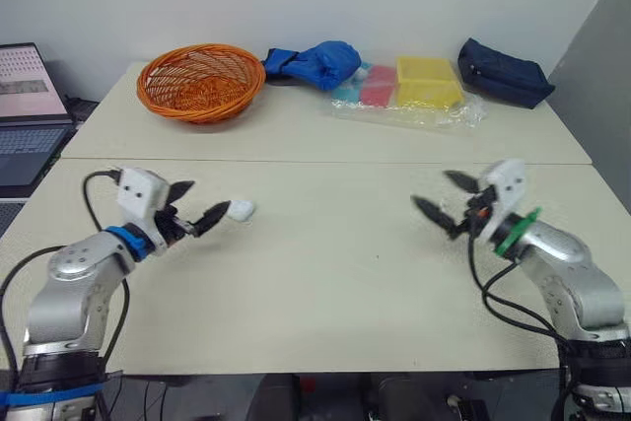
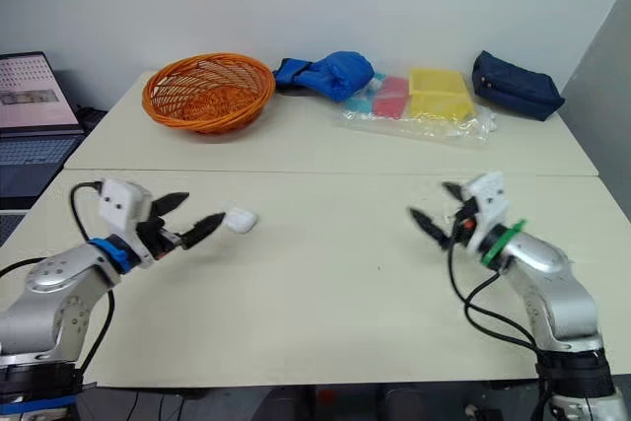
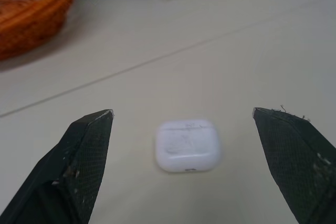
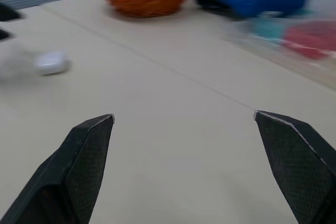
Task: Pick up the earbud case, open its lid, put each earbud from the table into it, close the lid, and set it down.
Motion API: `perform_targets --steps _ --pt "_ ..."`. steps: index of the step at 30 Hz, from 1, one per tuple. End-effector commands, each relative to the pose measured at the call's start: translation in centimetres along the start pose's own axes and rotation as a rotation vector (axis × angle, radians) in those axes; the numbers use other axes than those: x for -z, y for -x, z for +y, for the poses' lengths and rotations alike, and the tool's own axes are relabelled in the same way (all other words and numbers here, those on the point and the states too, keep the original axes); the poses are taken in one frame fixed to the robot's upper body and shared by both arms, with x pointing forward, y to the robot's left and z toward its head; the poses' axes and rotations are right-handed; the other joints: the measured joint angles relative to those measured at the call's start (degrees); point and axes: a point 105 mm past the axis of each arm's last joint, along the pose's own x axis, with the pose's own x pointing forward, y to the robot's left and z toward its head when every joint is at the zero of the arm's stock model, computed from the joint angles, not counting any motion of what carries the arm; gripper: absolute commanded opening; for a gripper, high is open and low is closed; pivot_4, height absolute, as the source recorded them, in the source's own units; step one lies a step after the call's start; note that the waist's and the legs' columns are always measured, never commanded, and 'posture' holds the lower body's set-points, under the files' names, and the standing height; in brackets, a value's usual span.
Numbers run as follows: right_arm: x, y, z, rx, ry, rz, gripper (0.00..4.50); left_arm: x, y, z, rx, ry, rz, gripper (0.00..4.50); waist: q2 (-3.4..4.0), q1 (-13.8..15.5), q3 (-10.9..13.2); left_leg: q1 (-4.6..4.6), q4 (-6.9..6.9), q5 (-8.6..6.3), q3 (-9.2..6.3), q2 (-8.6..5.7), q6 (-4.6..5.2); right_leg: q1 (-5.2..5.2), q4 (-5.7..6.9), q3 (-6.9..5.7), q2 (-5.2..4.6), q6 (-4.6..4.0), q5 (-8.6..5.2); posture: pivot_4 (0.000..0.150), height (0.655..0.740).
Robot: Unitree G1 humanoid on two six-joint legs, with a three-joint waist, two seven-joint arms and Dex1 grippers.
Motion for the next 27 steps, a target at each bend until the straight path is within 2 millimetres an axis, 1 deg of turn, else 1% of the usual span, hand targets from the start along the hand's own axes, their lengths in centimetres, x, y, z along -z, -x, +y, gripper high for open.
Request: perform_targets --steps 1,6,8,13,18,26,27 --pt "-1.8 -0.1 2.2 -0.167 0.016 -0.011 4.5 0.3 -0.5 0.9 -0.028 -0.021 0.025 4.44 -0.04 0.1 0.0 0.0 0.0 0.0 -0.01 0.0 0.0 0.01 -0.01 -0.01 0.0 0.0 0.0 0.15 0.74" --pt "-3.4 -1.1 4.5 -0.308 0.012 -0.031 4.5 1.0 -1.3 1.6 -0.027 -0.006 0.035 4.44 -0.09 0.1 0.0 0.0 0.01 0.0 -0.01 0.01 0.0 0.0 -0.02 -0.03 0.03 0.0 0.0 0.15 0.74" --pt "-3.9 -1.5 4.8 -0.319 0.021 -0.042 4.5 1.1 -1.6 1.4 -0.009 0.005 0.038 4.44 -0.09 0.1 0.0 0.0 0.01 0.0 -0.01 0.02 0.0 0.0 -0.02 -0.03 0.02 -0.01 0.0 0.15 0.74" --pt "-4.2 -1.9 4.4 -0.294 0.019 -0.05 4.5 1.9 -2.2 0.5 0.044 0.049 0.049 4.44 -0.1 0.1 0.0 -0.01 0.01 0.0 -0.01 0.02 0.0 0.0 -0.02 -0.03 0.02 -0.03 0.02 0.15 0.74" --pt "-4.1 -1.5 4.2 -0.286 0.033 -0.029 4.5 3.5 -2.5 1.2 -0.037 0.02 0.098 4.44 -0.1 0.1 0.0 -0.01 0.01 0.0 -0.01 0.01 0.0 0.0 -0.01 -0.02 0.01 -0.02 0.02 0.15 0.74" --pt "-4.2 -1.0 4.2 -0.271 0.027 -0.021 4.5 3.7 -3.5 1.0 -0.043 0.024 0.091 4.44 -0.11 0.1 0.0 0.04 0.07 0.01 -0.02 0.01 0.01 0.01 0.14 -0.05 0.01 -0.01 0.01 0.15 0.74" --pt "-4.2 -1.0 4.2 -0.272 0.026 -0.02 4.5 3.7 -3.7 0.9 -0.033 0.035 0.086 4.27 -0.11 0.1 0.0 0.04 0.07 0.01 -0.02 0.0 0.01 0.02 0.15 -0.05 0.01 -0.01 0.01 0.15 0.74"
